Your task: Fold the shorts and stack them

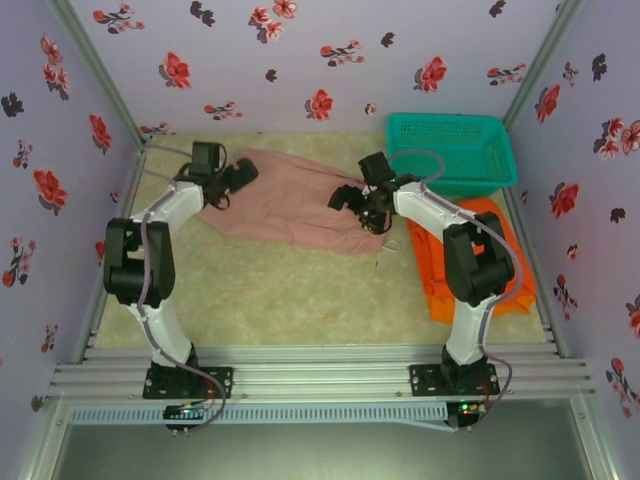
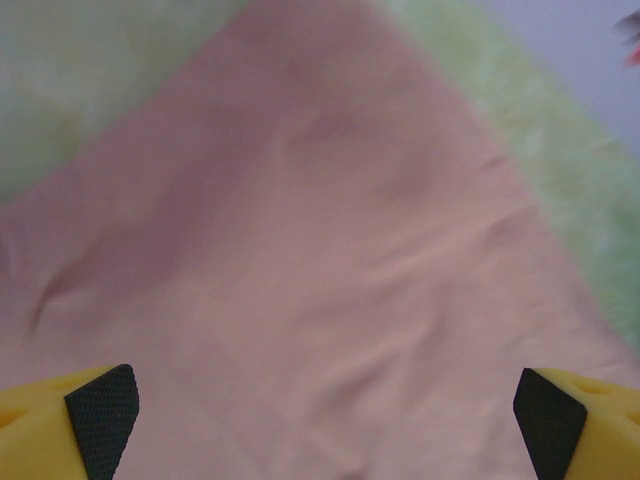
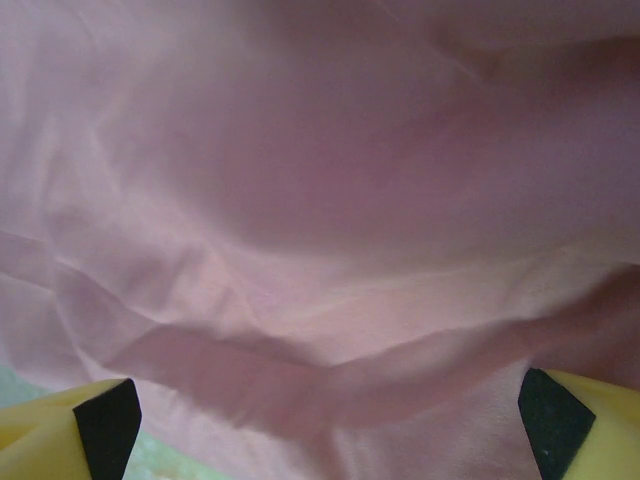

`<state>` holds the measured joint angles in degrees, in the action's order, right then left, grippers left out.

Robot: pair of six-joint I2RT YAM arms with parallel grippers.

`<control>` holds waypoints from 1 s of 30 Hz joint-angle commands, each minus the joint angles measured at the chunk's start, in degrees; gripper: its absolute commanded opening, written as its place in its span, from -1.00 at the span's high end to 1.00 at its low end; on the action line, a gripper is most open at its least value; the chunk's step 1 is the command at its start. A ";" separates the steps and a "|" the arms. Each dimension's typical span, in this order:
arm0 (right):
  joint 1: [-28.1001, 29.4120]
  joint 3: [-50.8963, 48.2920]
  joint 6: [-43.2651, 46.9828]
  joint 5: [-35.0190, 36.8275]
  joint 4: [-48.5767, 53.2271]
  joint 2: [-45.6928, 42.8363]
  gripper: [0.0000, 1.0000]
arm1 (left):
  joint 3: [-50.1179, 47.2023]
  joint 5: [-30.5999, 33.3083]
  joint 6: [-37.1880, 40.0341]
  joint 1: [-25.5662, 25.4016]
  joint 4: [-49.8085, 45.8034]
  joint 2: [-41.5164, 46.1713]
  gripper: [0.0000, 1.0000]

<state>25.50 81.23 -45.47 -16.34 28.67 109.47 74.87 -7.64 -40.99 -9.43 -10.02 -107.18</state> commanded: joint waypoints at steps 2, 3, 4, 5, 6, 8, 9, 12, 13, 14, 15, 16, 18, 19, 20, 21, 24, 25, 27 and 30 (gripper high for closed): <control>-0.34 -2.05 2.40 1.02 1.71 0.85 -0.98 | -4.90 -0.76 -2.73 -0.44 10.04 -0.36 -0.98; -0.40 -2.74 2.62 1.14 1.66 1.11 -0.98 | -6.41 -0.42 -2.85 -0.45 10.97 -0.76 -0.98; -0.45 -3.13 2.77 1.05 1.66 1.48 -0.98 | -7.66 -0.07 -3.02 -0.41 11.48 -1.17 -0.99; -0.40 -3.43 2.95 0.87 1.66 1.65 -0.98 | -8.52 0.27 -2.90 -0.41 11.67 -1.50 -0.98; -0.44 -3.74 3.34 0.87 1.79 1.84 -0.98 | -9.49 0.66 -2.79 -0.42 11.73 -1.71 -0.98; -0.45 -4.48 3.93 0.70 2.02 1.72 -0.98 | -11.48 1.37 -2.80 -0.41 11.76 -1.40 -0.98; -0.45 -4.88 4.29 0.74 2.29 1.50 -0.98 | -12.84 1.93 -2.74 -0.41 11.86 -0.69 -0.98; -0.36 -5.98 5.97 1.09 3.66 0.56 -0.99 | -17.15 3.98 -2.55 -0.41 11.20 2.21 -0.98; -0.35 -6.51 6.68 1.31 4.27 0.19 -0.98 | -18.88 4.59 -2.51 -0.40 10.80 3.38 -0.98; -0.26 -6.82 7.25 1.36 4.73 -0.21 -0.98 | -20.55 5.39 -2.60 -0.41 10.42 4.54 -0.98; -0.19 -7.43 7.87 1.46 5.18 -0.69 -0.98 | -22.57 6.22 -2.79 -0.41 10.04 5.96 -0.98; 0.02 -8.16 8.58 1.55 5.63 -1.20 -0.98 | -24.82 7.17 -3.15 -0.39 9.57 7.52 -0.98; 0.63 -9.50 9.85 1.17 6.50 -2.14 -0.98 | -29.50 7.87 -3.80 -0.35 9.56 11.03 -0.98; 1.14 -10.29 10.64 1.05 7.09 -2.73 -0.98 | -32.13 7.91 -4.55 -0.41 9.62 13.31 -0.98; 1.71 -10.95 11.28 1.17 7.63 -3.34 -0.98 | -34.75 7.85 -5.40 -0.41 9.58 15.52 -0.98; 2.49 -11.83 12.05 1.54 8.14 -4.28 -0.98 | -37.60 7.64 -5.90 -0.58 9.47 18.78 -0.98; 4.56 -13.54 13.85 2.40 9.41 -7.93 -0.98 | -43.92 7.80 -5.56 -0.83 7.86 29.80 -0.99; 4.97 -13.64 14.21 3.45 10.05 -10.16 -0.98 | -45.04 7.89 -4.86 -0.81 6.73 34.20 -0.98; 5.09 -13.47 14.66 7.05 11.75 -14.54 -0.98 | -45.70 8.09 -3.45 -0.85 3.98 41.73 -0.99; 4.75 -12.00 15.51 15.99 16.42 -20.07 -0.98 | -44.70 9.00 -1.40 -0.68 -0.56 49.64 -0.99</control>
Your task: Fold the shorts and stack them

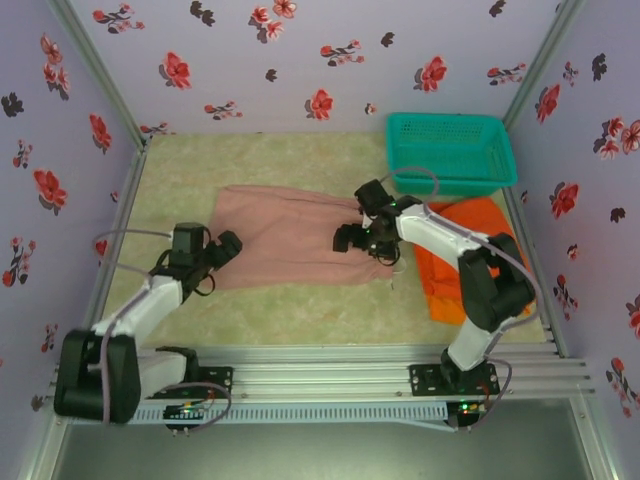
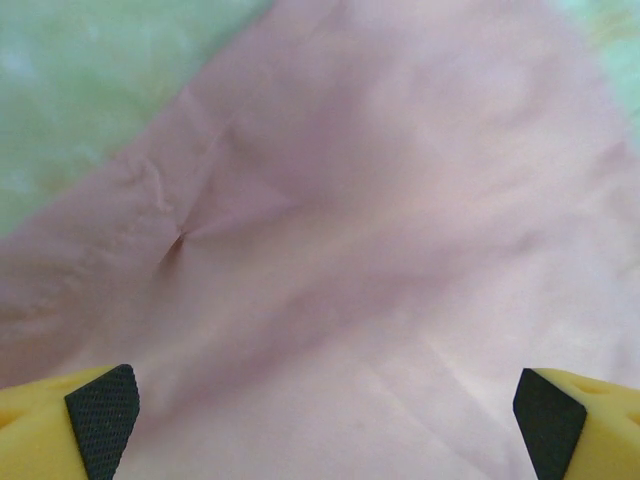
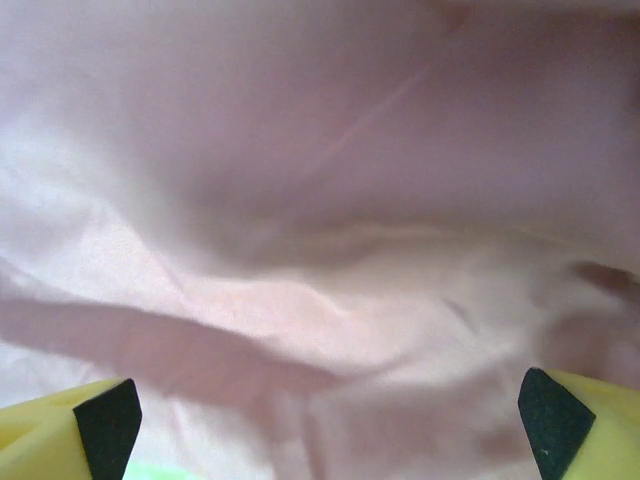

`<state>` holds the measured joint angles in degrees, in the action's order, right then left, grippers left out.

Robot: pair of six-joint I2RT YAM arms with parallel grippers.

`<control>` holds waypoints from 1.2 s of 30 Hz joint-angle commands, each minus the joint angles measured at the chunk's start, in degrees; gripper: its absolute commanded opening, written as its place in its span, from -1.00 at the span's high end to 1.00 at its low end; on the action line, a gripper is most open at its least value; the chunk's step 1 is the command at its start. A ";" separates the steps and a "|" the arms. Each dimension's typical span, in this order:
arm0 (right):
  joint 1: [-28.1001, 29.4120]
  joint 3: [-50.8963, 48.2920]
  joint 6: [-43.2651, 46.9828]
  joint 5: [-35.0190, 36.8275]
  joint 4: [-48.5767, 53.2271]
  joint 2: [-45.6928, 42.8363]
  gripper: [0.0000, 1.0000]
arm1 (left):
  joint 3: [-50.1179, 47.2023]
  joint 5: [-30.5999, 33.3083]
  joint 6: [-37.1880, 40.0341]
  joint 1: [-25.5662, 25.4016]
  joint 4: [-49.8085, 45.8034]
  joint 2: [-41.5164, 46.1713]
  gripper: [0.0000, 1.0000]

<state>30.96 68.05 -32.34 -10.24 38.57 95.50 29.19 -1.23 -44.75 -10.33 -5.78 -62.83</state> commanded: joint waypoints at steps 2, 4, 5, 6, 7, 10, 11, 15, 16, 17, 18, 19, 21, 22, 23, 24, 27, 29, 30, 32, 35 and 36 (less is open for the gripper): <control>-1.90 2.11 3.00 13.38 9.66 -7.60 -0.98 | 1.75 2.37 2.81 0.40 -6.34 7.69 -0.99; -3.97 1.82 4.06 13.51 11.30 -8.13 -0.98 | 2.06 0.58 3.12 0.40 -6.22 8.96 -0.99; -5.08 1.27 4.66 13.30 11.28 -8.25 -0.96 | 1.97 -1.41 3.91 0.40 -5.23 9.31 -0.99; -5.96 0.69 5.18 13.24 11.13 -8.15 -0.92 | 1.83 -2.77 3.90 0.40 -4.38 9.63 -0.99; -6.92 0.13 5.66 12.86 10.77 -7.74 -0.83 | 1.54 -4.36 3.84 0.42 -3.12 9.91 -0.99; -8.82 -1.05 7.05 9.24 8.29 -5.63 -0.72 | 0.80 -7.81 3.73 0.41 0.21 10.64 -0.99; -8.98 -1.02 7.33 8.29 7.81 -4.72 -0.68 | 0.63 -8.40 3.59 0.40 1.05 11.07 -0.99; -9.25 -0.90 7.68 6.12 5.35 -0.61 -0.49 | 0.60 -9.39 3.77 0.52 1.96 12.65 -0.99; -9.34 -0.80 7.72 5.77 4.79 0.57 -0.44 | 0.60 -9.52 3.96 0.49 2.00 13.22 -0.99; -9.42 -0.81 7.74 5.02 3.93 1.65 -0.41 | 0.60 -9.58 4.09 0.44 1.96 13.66 -0.99; -9.41 -0.83 7.71 4.33 3.12 2.59 -0.38 | 0.52 -9.66 4.15 0.50 1.92 14.08 -0.99; -9.43 -0.66 7.65 3.43 2.38 3.77 -0.36 | 0.45 -9.66 4.28 0.53 1.91 14.43 -0.99; -9.42 -0.32 7.59 2.42 1.48 5.95 -0.35 | 0.34 -9.60 4.31 0.48 1.91 14.89 -0.99; -9.43 -0.28 7.41 2.50 1.13 7.02 -0.35 | 0.34 -9.60 4.28 0.53 1.87 15.03 -0.98; -9.43 -0.36 7.26 2.38 0.50 7.83 -0.35 | 0.30 -9.68 4.25 0.53 1.93 15.15 -0.99; -9.43 -0.56 6.91 2.12 -0.23 8.45 -0.36 | 0.33 -9.65 4.26 0.49 2.00 15.15 -0.99; -9.41 -1.63 6.25 -0.31 -3.39 10.53 -0.35 | 0.43 -9.66 4.32 0.66 2.18 15.37 -0.99; -9.43 -2.47 5.92 -2.01 -5.61 11.88 -0.25 | 0.56 -9.66 4.25 0.78 2.26 15.53 -0.99; -9.34 -2.85 5.73 -2.39 -6.38 12.44 -0.19 | 0.60 -9.66 4.28 0.75 2.27 15.67 -0.99; -9.42 -3.10 5.66 -2.55 -7.23 13.71 -0.03 | 0.69 -9.66 4.25 0.89 2.27 15.81 -0.99; -9.36 -3.62 5.72 -1.73 -7.92 14.25 0.42 | 0.70 -9.66 4.31 1.08 2.13 16.20 -0.98; -9.34 -3.64 5.91 -1.34 -7.94 14.10 0.54 | 0.77 -9.67 4.24 1.20 2.15 16.42 -0.99</control>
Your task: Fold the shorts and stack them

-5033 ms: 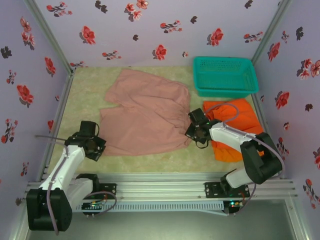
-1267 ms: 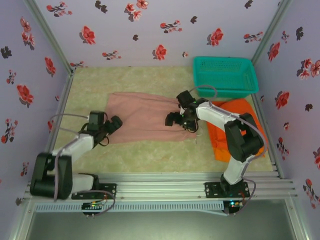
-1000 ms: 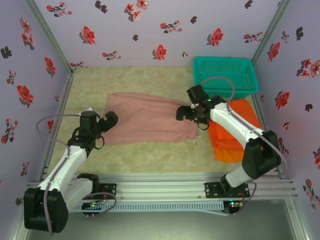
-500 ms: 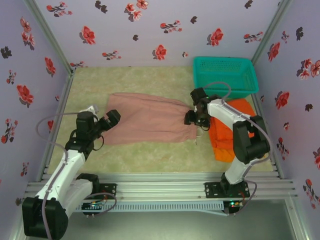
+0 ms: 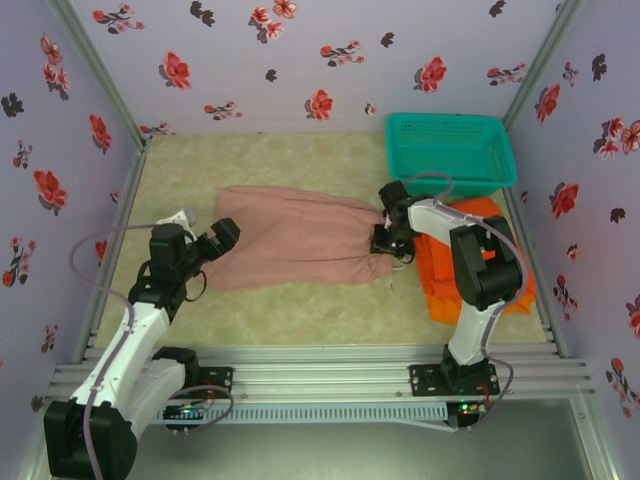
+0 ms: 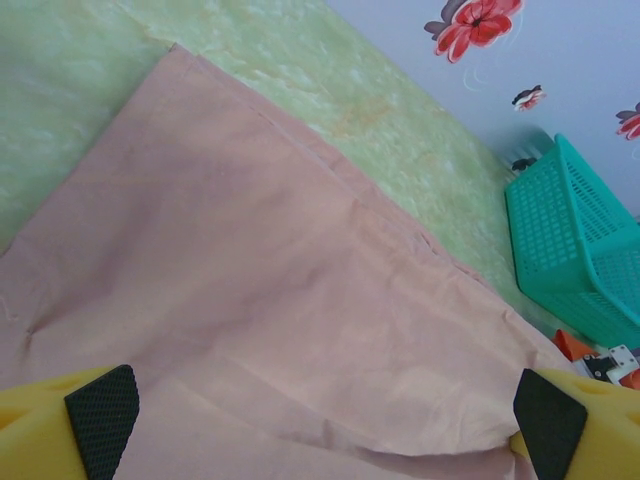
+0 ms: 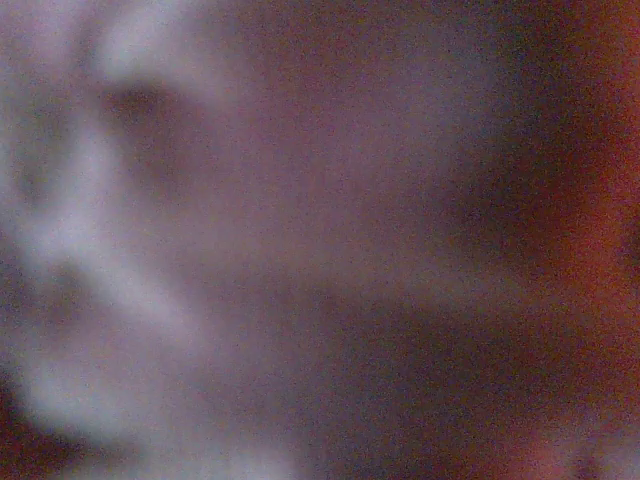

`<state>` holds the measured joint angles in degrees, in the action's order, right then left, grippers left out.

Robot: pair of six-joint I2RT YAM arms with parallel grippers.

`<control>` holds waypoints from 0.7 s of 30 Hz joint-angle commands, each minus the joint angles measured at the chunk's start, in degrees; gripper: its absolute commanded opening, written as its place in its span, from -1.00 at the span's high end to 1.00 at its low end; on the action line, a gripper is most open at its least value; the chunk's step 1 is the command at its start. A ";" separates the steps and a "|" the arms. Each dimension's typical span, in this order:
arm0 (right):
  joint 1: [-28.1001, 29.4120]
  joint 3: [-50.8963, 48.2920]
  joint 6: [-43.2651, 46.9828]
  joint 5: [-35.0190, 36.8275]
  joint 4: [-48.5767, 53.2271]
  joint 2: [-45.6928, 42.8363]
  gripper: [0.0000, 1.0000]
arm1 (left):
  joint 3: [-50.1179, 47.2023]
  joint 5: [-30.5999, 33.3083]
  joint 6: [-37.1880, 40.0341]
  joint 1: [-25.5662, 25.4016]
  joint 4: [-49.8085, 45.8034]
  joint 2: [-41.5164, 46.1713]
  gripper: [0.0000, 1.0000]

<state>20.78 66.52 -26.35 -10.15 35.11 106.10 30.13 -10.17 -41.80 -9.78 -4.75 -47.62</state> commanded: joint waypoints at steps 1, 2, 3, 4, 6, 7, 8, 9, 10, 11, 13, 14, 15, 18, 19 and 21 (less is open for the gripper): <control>0.95 -2.10 0.27 -0.61 -4.27 3.19 0.68 | -0.16 -0.72 1.06 0.80 1.22 1.49 -0.99; 1.10 -1.85 0.78 0.56 -3.69 2.75 0.81 | -0.16 -0.65 0.86 1.06 1.30 1.86 -0.99; 1.26 -1.40 1.38 1.86 -2.94 2.14 0.92 | -0.13 -0.60 0.54 1.31 1.33 2.11 -0.99; 1.60 -0.74 2.18 3.49 -1.61 1.41 1.00 | 0.11 -0.55 0.34 1.72 1.26 2.32 -0.99; 2.30 1.33 3.88 6.86 1.91 0.06 1.00 | 0.69 -0.55 0.23 2.41 0.70 2.70 -0.99; 2.83 2.94 4.79 8.73 4.11 -0.67 1.00 | 1.11 -0.55 0.18 2.80 0.33 2.79 -0.99; 3.35 4.59 5.76 10.92 6.47 -1.34 1.00 | 1.38 -0.59 0.14 3.13 -0.01 2.91 -0.99; 3.80 6.13 6.43 12.90 8.57 -1.81 1.00 | 1.51 -0.66 0.22 3.34 -0.21 3.00 -0.99; 4.31 8.24 7.18 15.15 11.18 -2.29 1.00 | 1.73 -0.79 0.39 3.44 -0.18 3.13 -0.98; 4.81 10.16 7.98 17.20 13.76 -2.58 1.00 | 1.62 -0.98 0.41 3.45 0.04 3.39 -0.99; 5.39 14.23 9.08 21.24 18.89 -2.87 1.00 | 1.46 -1.15 0.37 3.45 0.38 3.94 -0.98; 5.62 16.09 9.65 23.04 21.39 -2.96 1.00 | 1.31 -1.25 0.36 3.50 0.46 4.06 -0.99; 5.67 17.60 10.17 24.30 23.26 -3.16 1.00 | 1.25 -1.46 0.32 3.54 0.44 4.22 -0.99; 5.77 22.00 12.12 28.03 28.63 -3.72 1.00 | 1.17 -1.52 0.58 3.54 -0.07 4.55 -0.99; 5.80 23.54 12.82 28.94 30.32 -3.83 1.00 | 1.17 -1.59 0.49 3.63 -0.16 4.53 -0.99; 5.80 26.54 14.06 33.37 33.58 -3.78 1.00 | 1.01 -1.60 0.49 3.63 -0.08 4.58 -0.99</control>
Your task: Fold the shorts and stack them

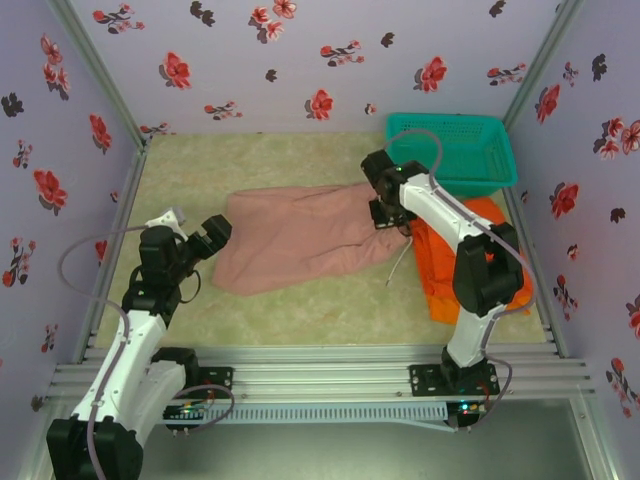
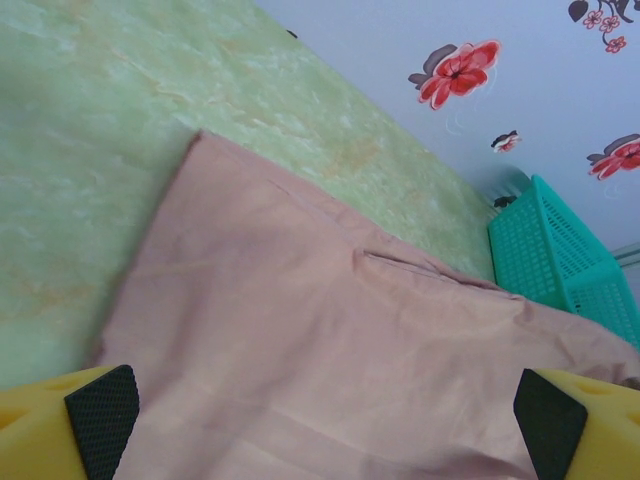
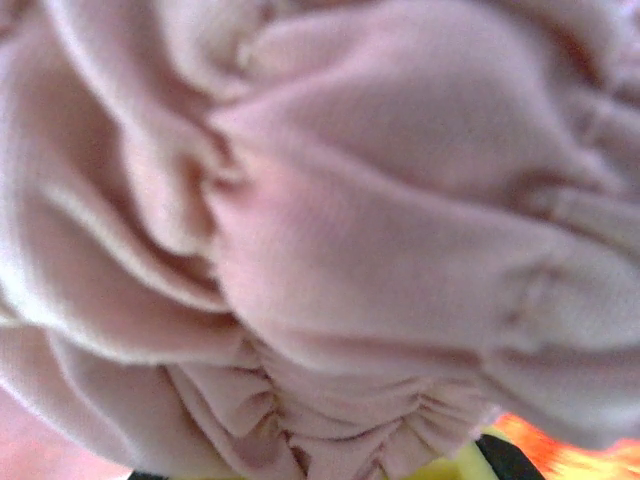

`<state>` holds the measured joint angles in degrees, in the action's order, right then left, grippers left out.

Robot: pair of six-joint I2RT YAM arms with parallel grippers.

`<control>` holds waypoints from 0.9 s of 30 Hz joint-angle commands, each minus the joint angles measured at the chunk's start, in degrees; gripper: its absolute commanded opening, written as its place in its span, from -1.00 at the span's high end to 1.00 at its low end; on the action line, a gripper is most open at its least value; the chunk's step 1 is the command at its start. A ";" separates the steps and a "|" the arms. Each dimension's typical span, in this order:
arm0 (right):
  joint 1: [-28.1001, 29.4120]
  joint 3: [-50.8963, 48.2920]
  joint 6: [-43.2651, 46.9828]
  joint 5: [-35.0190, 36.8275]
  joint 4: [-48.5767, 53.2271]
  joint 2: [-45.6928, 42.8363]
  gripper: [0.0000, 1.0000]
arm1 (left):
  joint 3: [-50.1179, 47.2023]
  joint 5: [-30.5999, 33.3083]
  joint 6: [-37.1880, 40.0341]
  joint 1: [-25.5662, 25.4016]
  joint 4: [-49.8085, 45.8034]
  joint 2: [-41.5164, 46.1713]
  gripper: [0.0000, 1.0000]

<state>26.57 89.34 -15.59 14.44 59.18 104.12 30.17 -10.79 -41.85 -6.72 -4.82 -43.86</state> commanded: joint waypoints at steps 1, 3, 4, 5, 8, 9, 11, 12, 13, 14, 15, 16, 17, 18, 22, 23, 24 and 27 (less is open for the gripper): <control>0.06 5.20 3.91 10.69 11.10 -1.73 1.00 | 0.90 -0.99 0.45 0.60 0.14 0.84 -0.99; 0.06 8.03 5.09 14.30 13.93 -1.26 1.00 | 0.75 -1.08 0.27 0.57 0.33 0.79 -0.99; 0.09 9.46 5.95 16.21 15.30 -0.96 1.00 | 0.67 -1.08 0.15 0.57 0.38 0.85 -0.99; 0.06 10.78 6.45 17.69 16.68 -0.56 1.00 | 0.55 -1.12 0.06 0.59 0.42 0.80 -0.99; 0.16 15.40 7.50 23.28 20.84 1.41 1.00 | 0.48 -1.17 0.02 0.61 0.42 0.77 -0.99; 0.23 17.27 7.60 25.01 22.41 2.39 1.00 | 0.41 -1.25 0.04 0.57 0.43 0.83 -0.99; 0.70 20.99 7.60 28.05 25.23 4.51 1.00 | 0.31 -1.24 0.08 0.65 0.51 0.79 -0.99; 1.16 23.21 7.44 29.18 26.73 5.67 1.00 | 0.22 -1.21 -0.07 0.71 0.51 0.79 -0.99; 1.80 25.16 7.08 30.26 28.11 6.93 1.00 | 0.14 -1.25 -0.06 0.66 0.62 0.77 -0.99; 2.40 27.15 6.87 31.12 29.40 7.87 1.00 | 0.02 -1.28 -0.04 0.66 0.61 0.79 -0.99; 3.41 29.27 6.42 31.93 30.81 9.25 1.00 | -0.09 -1.33 -0.08 0.68 0.64 0.79 -0.99; 4.46 30.94 6.01 32.63 31.86 10.66 1.00 | -0.27 -1.33 -0.09 0.66 0.74 0.77 -0.99; 5.39 32.81 5.66 32.96 32.85 11.90 1.00 | -0.38 -1.34 -0.16 0.70 0.78 0.79 -0.99; 6.57 34.59 5.08 33.24 34.07 13.53 1.00 | -0.55 -1.33 -0.24 0.66 0.86 0.77 -0.99; 11.03 42.09 1.36 32.85 38.80 19.77 1.00 | -0.99 -1.34 -0.34 0.66 1.08 0.71 -0.99; 11.95 43.59 0.54 32.32 39.60 21.03 1.00 | -1.12 -1.33 -0.32 0.66 1.00 0.74 -0.99; 13.07 45.21 -0.27 31.79 40.19 22.28 1.00 | -1.30 -1.34 -0.34 0.68 1.13 0.72 -0.99; 16.35 48.76 -1.87 29.72 40.49 25.45 0.99 | -1.77 -1.34 -0.38 0.74 1.52 0.66 -0.99</control>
<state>40.62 134.34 -13.63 44.53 91.96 127.85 29.67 -11.22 -41.89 -6.61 -4.71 -43.86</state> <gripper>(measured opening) 0.100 0.993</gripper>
